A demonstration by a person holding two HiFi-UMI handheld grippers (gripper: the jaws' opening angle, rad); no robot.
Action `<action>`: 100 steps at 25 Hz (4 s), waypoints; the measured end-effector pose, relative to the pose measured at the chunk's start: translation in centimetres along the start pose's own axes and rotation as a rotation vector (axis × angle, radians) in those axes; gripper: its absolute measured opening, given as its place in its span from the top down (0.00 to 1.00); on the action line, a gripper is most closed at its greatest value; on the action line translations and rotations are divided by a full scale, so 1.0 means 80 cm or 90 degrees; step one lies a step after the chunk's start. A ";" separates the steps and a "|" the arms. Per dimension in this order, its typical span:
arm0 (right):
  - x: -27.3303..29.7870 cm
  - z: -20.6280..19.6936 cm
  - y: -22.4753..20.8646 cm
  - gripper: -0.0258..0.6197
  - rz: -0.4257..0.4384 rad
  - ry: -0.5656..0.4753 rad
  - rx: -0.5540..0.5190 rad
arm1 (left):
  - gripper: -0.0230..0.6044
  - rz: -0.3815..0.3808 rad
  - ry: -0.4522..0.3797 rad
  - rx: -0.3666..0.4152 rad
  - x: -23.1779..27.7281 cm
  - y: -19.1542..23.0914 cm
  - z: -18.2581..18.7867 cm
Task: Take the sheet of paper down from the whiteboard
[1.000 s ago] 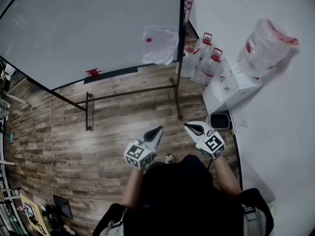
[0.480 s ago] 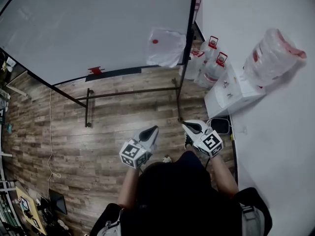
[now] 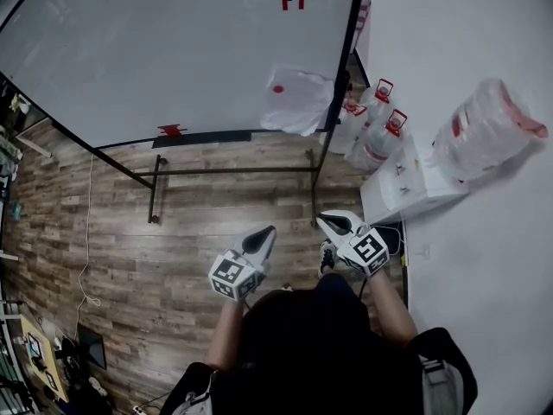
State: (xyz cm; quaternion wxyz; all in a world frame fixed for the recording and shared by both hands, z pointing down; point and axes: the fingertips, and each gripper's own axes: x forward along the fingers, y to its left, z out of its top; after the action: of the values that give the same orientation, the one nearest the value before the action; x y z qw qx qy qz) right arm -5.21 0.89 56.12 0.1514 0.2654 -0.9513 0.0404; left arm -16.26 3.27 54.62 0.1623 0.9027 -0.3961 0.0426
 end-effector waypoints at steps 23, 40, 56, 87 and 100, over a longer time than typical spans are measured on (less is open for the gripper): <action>0.001 -0.011 -0.214 0.96 0.085 -0.010 0.019 | 0.94 0.120 -0.026 -0.008 0.163 0.024 0.054; -0.002 -0.013 -0.324 0.96 0.131 -0.033 0.024 | 0.94 0.231 -0.085 -0.026 0.236 0.033 0.083; 0.030 -0.003 -0.371 0.96 0.088 -0.015 0.024 | 0.94 0.264 -0.084 -0.034 0.273 0.133 0.119; 0.159 0.053 -0.450 0.87 0.020 -0.023 0.050 | 0.94 0.250 -0.086 0.022 0.326 0.287 0.169; 0.177 0.066 -0.440 0.95 0.051 -0.039 0.046 | 0.94 0.241 -0.079 0.057 0.341 0.299 0.175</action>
State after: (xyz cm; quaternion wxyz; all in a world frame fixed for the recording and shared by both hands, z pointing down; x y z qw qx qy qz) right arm 0.05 -37.08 55.39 0.1111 0.2336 -0.9632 0.0728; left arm -15.84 -35.57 53.24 0.0863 0.8195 -0.5655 0.0345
